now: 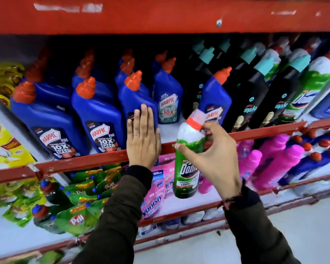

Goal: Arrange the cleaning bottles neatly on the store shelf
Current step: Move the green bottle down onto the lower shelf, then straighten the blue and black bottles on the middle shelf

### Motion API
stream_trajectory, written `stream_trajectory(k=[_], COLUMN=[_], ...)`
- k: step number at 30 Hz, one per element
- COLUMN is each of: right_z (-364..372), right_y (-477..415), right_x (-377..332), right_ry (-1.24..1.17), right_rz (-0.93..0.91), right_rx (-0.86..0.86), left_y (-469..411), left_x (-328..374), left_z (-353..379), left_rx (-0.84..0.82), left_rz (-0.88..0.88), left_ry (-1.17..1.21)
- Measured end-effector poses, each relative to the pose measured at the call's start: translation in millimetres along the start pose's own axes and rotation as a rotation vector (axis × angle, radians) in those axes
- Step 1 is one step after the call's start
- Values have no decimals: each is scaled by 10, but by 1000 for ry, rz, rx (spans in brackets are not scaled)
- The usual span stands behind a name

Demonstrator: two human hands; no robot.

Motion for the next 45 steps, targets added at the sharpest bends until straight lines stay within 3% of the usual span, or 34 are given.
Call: stream_trajectory(k=[10, 16, 25, 27, 30, 32, 34, 38, 45], right_z=[763, 793, 654, 463, -20, -213, -255, -128, -36], right_y=[641, 674, 492, 310, -27, -254, -564, -1030, -983], right_x=[1394, 1594, 1427, 1097, 375, 114, 30, 115, -118], right_ry=[110, 131, 82, 19, -54, -75, -17, 89, -35], right_rz=[253, 311, 363, 268, -117, -237, -216, -62, -164], right_rx=[-262, -289, -474, -340, 114, 292, 322, 219, 184], left_y=[19, 9, 19, 20, 18, 17, 16, 7, 16], left_x=[-7, -9, -10, -5, -3, 1, 3, 2, 11], left_z=[-7, -10, -10, -7, 2, 1, -6, -14, -2], left_rx=[-37, -34, -24, -13, -3, -1, 2, 6, 5], left_rz=[-16, -14, -22, -19, -18, -15, -14, -12, 4], left_ry=[-35, -23, -4, -1, 7, 15, 18, 14, 16])
Point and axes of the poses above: each hand's wrist, its own y-axis away from the middle knuckle, its own z-axis out of the palm, x = y × z, the point moved 7 cm from there along -y, towards the middle knuckle, and after that the axes turned 10 degrees about -y, right-handed, at the moved point
